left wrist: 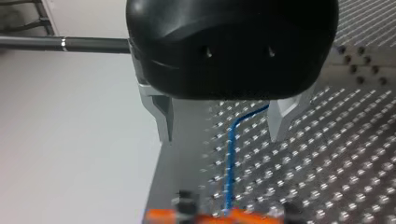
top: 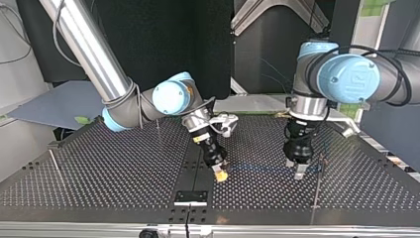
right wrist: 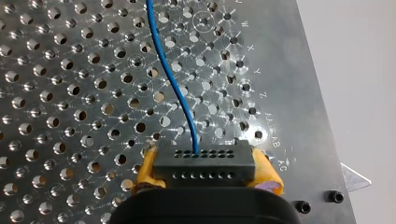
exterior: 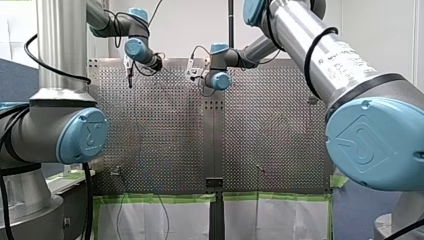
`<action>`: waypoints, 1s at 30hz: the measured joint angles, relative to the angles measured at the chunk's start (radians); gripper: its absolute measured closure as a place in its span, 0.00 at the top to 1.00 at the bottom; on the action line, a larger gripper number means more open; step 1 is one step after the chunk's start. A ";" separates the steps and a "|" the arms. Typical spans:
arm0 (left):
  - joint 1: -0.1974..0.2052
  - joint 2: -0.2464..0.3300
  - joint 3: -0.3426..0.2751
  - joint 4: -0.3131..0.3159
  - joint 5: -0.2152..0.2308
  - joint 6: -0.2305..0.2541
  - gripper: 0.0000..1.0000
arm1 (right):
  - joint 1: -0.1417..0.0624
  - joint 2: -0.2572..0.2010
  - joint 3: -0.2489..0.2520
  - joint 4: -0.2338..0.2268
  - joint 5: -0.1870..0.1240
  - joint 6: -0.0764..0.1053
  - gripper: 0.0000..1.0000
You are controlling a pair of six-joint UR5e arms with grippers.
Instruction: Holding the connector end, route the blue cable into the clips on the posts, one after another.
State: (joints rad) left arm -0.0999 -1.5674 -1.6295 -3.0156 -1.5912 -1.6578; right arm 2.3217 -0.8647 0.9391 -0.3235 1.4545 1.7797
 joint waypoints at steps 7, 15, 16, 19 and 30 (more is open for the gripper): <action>-0.015 -0.057 0.055 0.004 -0.034 -0.001 1.00 | 0.000 0.001 0.000 0.000 0.000 0.000 0.00; -0.010 -0.088 0.064 0.027 -0.055 -0.006 1.00 | 0.000 0.002 0.000 0.000 0.000 0.000 0.00; -0.009 -0.089 0.066 0.029 -0.059 -0.008 1.00 | 0.000 0.002 -0.001 0.000 0.000 0.000 0.00; -0.004 -0.089 0.071 0.034 -0.066 -0.012 1.00 | 0.000 0.002 0.000 0.000 0.000 0.000 0.00; -0.007 -0.130 0.104 0.022 -0.069 -0.012 1.00 | 0.000 0.003 0.000 0.002 -0.004 0.000 0.00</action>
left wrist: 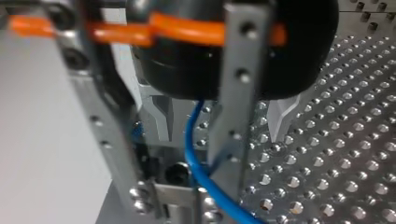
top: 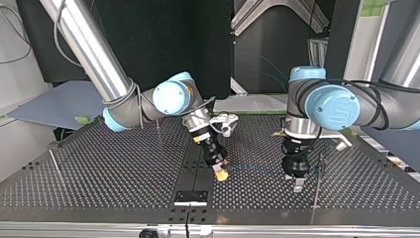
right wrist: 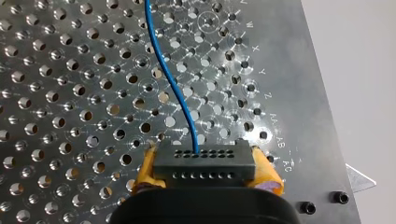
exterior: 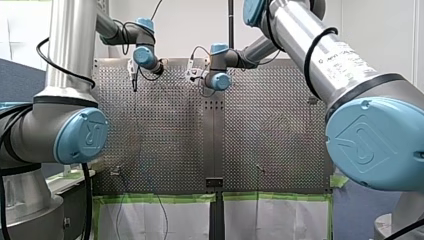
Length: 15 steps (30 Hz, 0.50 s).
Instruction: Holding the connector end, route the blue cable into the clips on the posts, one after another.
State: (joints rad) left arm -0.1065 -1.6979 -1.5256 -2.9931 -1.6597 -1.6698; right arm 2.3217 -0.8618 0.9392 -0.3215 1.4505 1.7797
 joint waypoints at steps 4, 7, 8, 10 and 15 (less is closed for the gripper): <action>0.003 -0.002 0.001 -0.002 -0.001 0.001 1.00 | 0.000 0.000 0.000 0.001 -0.001 0.000 0.00; 0.004 -0.002 0.001 -0.002 -0.003 0.002 1.00 | 0.000 0.000 0.000 0.001 -0.001 0.000 0.00; 0.005 -0.002 0.001 -0.003 -0.006 0.003 1.00 | 0.000 0.000 0.000 0.001 -0.001 0.000 0.00; 0.005 -0.002 0.001 -0.003 -0.010 0.005 1.00 | 0.000 0.000 0.000 0.001 -0.001 0.000 0.00; 0.006 0.001 0.001 -0.003 -0.022 0.013 1.00 | 0.000 0.000 0.000 0.002 -0.001 0.000 0.00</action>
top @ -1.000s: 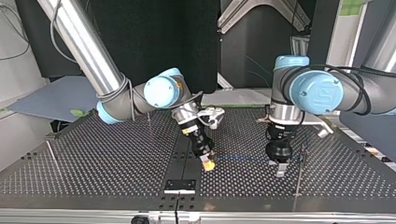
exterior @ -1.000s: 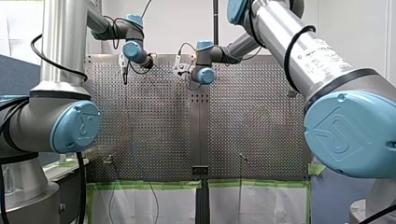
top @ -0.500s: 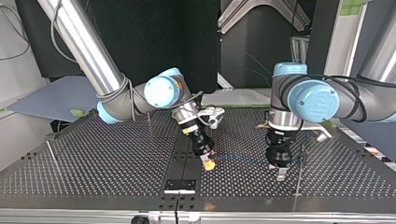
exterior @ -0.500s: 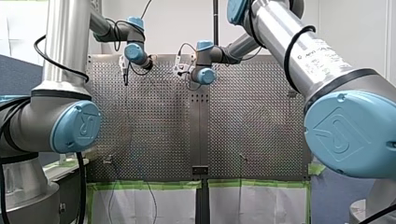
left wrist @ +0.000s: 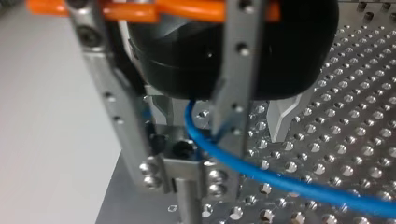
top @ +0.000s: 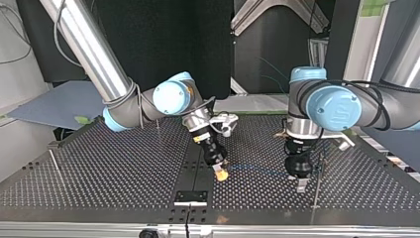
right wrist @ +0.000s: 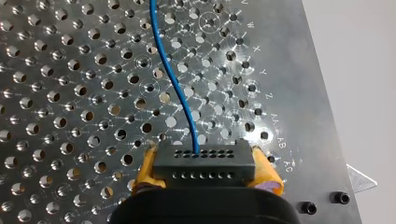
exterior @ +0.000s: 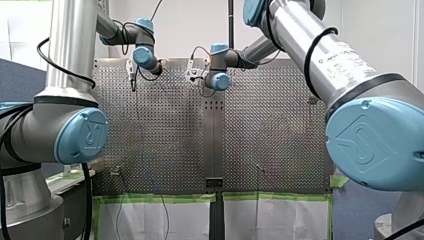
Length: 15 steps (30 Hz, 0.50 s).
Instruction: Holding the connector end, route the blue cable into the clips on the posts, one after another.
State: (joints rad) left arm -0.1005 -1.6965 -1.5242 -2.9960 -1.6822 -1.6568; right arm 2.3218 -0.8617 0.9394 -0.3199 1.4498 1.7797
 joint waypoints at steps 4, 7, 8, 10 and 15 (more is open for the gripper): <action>0.000 0.010 0.000 0.000 -0.019 0.009 1.00 | 0.000 0.000 0.000 0.001 0.000 0.000 0.00; 0.000 0.016 0.000 0.001 -0.031 0.011 0.80 | 0.000 0.000 0.000 0.001 0.000 0.000 0.00; 0.000 0.017 0.000 0.001 -0.033 0.011 0.71 | 0.000 0.000 0.000 0.001 0.000 0.000 0.00; 0.000 0.018 0.000 0.001 -0.034 0.010 0.58 | 0.000 0.000 0.000 0.002 0.000 0.000 0.00; 0.000 0.018 0.001 0.004 -0.033 0.007 0.27 | 0.001 0.000 0.000 0.003 0.000 0.000 0.00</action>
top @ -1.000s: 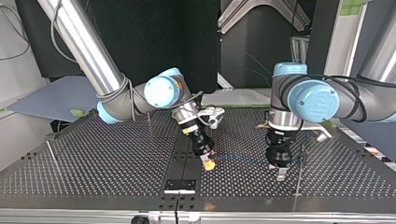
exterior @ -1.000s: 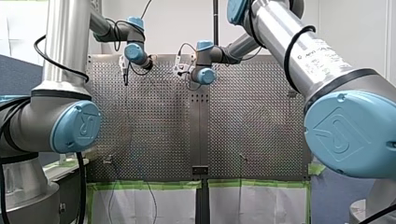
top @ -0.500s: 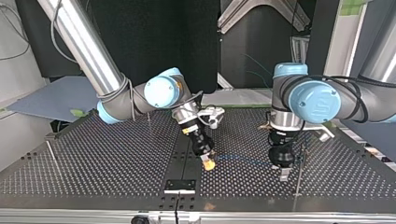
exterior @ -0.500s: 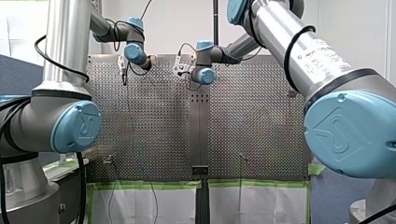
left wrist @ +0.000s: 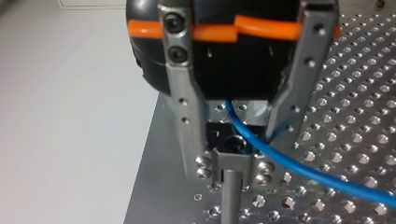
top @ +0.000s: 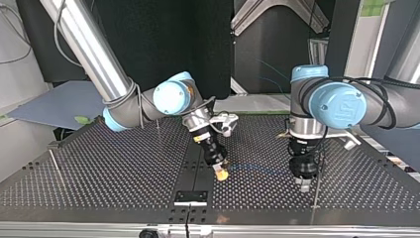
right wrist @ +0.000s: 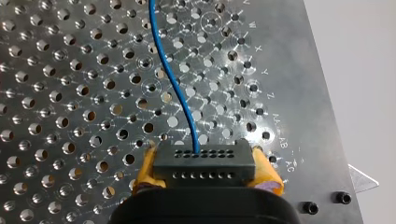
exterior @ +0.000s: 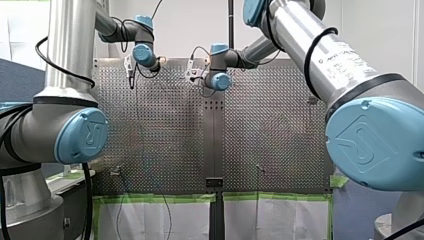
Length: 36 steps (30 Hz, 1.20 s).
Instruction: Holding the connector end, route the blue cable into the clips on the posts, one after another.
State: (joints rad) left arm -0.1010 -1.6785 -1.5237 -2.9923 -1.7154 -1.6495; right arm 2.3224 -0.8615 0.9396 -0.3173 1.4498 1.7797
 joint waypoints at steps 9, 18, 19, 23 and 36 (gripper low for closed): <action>0.000 0.001 0.000 0.005 0.003 -0.001 0.13 | 0.000 0.001 0.000 0.001 0.000 0.000 0.00; -0.002 0.000 -0.001 0.006 0.003 -0.003 0.00 | 0.000 0.002 0.000 0.001 0.000 0.000 0.00; -0.002 0.001 0.000 0.006 0.003 -0.004 0.00 | 0.000 0.001 0.000 0.001 0.000 0.000 0.00; -0.003 0.001 -0.001 0.004 0.003 -0.006 0.15 | 0.000 0.003 0.000 0.001 0.000 0.000 0.00; -0.003 0.001 0.000 -0.012 0.000 -0.017 0.40 | 0.000 0.005 0.000 0.001 0.000 -0.001 0.00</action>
State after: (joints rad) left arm -0.1045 -1.6771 -1.5240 -3.0045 -1.7153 -1.6664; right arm 2.3226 -0.8568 0.9397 -0.3161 1.4498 1.7789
